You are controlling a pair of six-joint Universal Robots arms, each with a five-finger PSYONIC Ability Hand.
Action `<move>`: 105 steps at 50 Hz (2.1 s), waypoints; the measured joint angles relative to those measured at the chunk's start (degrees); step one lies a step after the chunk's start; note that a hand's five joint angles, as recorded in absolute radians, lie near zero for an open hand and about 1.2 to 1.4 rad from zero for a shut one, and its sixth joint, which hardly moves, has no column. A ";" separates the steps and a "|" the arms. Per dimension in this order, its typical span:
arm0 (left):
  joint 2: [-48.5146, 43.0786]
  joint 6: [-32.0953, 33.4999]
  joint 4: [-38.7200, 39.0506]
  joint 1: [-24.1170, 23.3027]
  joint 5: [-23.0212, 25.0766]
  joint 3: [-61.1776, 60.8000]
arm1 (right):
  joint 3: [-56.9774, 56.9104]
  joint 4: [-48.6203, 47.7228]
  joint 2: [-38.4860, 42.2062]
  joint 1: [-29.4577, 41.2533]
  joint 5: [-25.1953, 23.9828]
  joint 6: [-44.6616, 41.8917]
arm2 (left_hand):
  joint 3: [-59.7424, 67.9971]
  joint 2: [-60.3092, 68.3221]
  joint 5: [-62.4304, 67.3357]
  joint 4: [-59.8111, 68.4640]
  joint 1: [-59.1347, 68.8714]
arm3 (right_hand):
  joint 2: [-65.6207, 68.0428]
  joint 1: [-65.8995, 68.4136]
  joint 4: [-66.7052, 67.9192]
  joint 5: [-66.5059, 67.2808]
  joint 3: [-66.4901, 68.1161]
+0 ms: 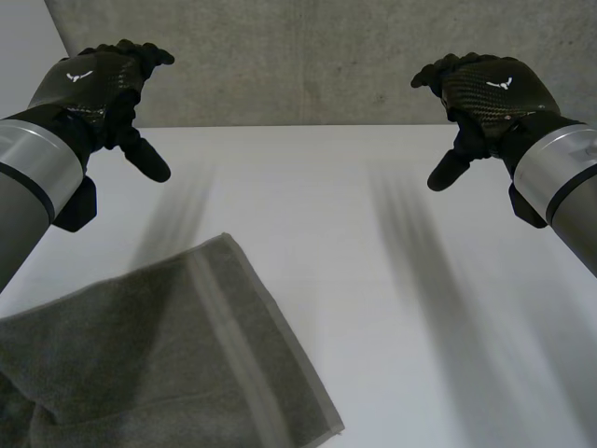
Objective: Fold the towel.
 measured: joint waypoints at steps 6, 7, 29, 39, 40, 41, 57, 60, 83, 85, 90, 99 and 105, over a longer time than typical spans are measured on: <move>-0.78 0.25 -0.03 0.00 0.31 0.17 | 0.35 0.31 0.53 0.39 0.00 -2.13 | 0.00 0.05 0.00 0.01 0.00 | 0.00 0.00 0.00 0.01 0.00; -1.91 0.45 -0.09 0.11 0.99 0.44 | 0.73 0.44 1.23 1.03 -0.02 -3.83 | 0.13 0.15 0.00 0.14 0.00 | 0.00 0.00 0.00 0.00 0.00; -5.89 4.10 -0.18 1.16 2.47 1.04 | 12.67 2.39 11.21 13.47 -10.44 -16.23 | 0.52 0.79 0.00 0.54 0.11 | 0.00 0.00 0.00 0.00 0.00; -5.87 3.88 -0.16 1.14 2.38 0.89 | 21.11 -3.07 14.43 17.87 -14.01 -16.40 | 0.50 0.75 0.00 0.53 0.01 | 0.00 0.00 0.02 0.00 0.00; -5.89 3.88 -0.15 1.13 2.38 0.88 | 21.77 -3.65 14.68 18.07 -14.26 -16.37 | 0.50 0.74 0.00 0.53 0.01 | 0.00 0.00 0.02 0.00 0.00; -5.90 3.87 -0.14 1.13 2.38 0.87 | 22.16 -4.06 14.82 18.15 -14.44 -16.35 | 0.50 0.74 0.00 0.53 0.01 | 0.00 0.00 0.02 0.00 0.00; -6.13 3.94 1.19 1.11 2.32 0.35 | 24.10 -8.39 18.18 19.72 -16.04 -16.46 | 0.50 0.65 0.00 0.51 0.01 | 0.00 0.00 0.02 0.00 0.00; -6.14 3.96 1.55 1.11 2.34 0.16 | 24.15 -9.76 18.78 20.12 -15.80 -16.47 | 0.50 0.65 0.00 0.52 0.01 | 0.00 0.00 0.02 0.00 0.00; -6.17 3.87 1.76 1.11 2.38 -0.01 | 23.57 -21.66 21.20 20.23 -12.28 -16.38 | 0.49 0.64 0.03 0.52 0.01 | 0.00 0.00 0.02 0.00 0.13; -6.16 3.87 1.76 1.11 2.37 -0.01 | 23.53 -22.26 21.30 20.23 -11.86 -16.40 | 0.50 0.64 0.03 0.52 0.01 | 0.00 0.00 0.02 0.01 0.13; -6.14 3.88 1.76 1.11 2.37 -0.02 | 23.40 -23.58 21.71 20.21 -11.22 -16.45 | 0.49 0.64 0.03 0.52 0.01 | 2.76 0.71 2.35 2.77 3.46; -6.16 3.88 1.76 1.11 2.37 -0.01 | 23.27 -25.87 21.83 20.21 -11.29 -16.32 | 0.36 0.53 0.03 0.45 0.01 | 17.32 14.00 17.08 15.68 18.01; -6.16 3.88 1.76 1.11 2.37 -0.01 | 23.26 -27.06 21.88 20.21 -11.42 -16.21 | 0.36 0.53 0.02 0.43 0.01 | 22.43 18.48 22.11 20.59 23.08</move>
